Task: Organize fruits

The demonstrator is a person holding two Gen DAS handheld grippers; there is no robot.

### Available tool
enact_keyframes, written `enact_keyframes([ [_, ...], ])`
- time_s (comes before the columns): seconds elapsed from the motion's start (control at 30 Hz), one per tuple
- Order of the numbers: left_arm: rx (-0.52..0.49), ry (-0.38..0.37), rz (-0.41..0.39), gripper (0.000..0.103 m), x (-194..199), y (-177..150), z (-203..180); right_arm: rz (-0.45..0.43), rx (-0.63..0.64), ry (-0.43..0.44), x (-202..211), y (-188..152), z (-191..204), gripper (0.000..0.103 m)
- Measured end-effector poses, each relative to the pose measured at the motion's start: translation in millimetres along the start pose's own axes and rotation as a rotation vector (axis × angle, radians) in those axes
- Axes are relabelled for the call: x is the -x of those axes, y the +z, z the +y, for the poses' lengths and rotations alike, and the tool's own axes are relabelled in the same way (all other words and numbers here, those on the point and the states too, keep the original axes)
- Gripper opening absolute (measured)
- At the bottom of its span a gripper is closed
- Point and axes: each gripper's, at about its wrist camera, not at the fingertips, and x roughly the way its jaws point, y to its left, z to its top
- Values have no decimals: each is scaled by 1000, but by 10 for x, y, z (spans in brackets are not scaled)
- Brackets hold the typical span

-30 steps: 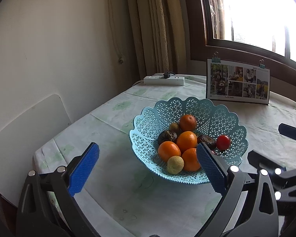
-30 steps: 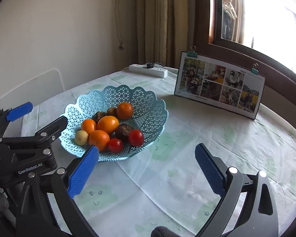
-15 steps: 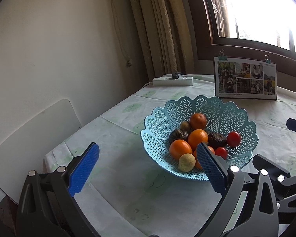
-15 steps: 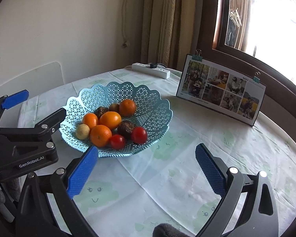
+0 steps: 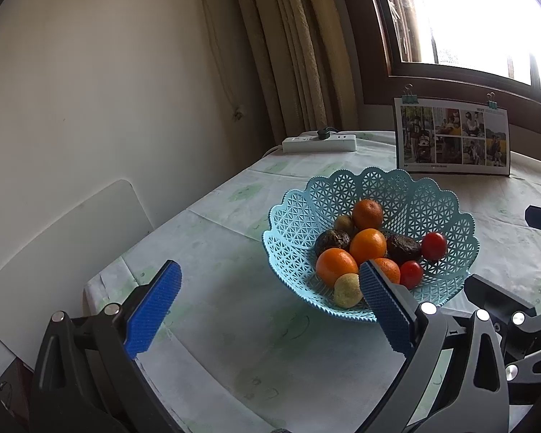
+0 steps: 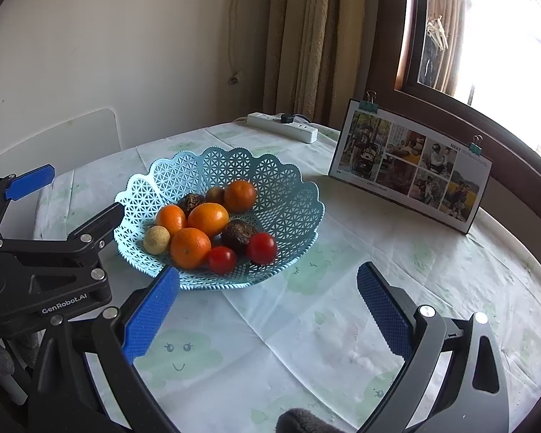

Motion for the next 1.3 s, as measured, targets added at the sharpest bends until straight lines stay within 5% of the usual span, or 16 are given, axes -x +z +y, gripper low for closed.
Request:
enact_keyframes([
  [1.3,10,1,12,100,-25,-45,31,31,-17,-7,-116,23,-1,98],
])
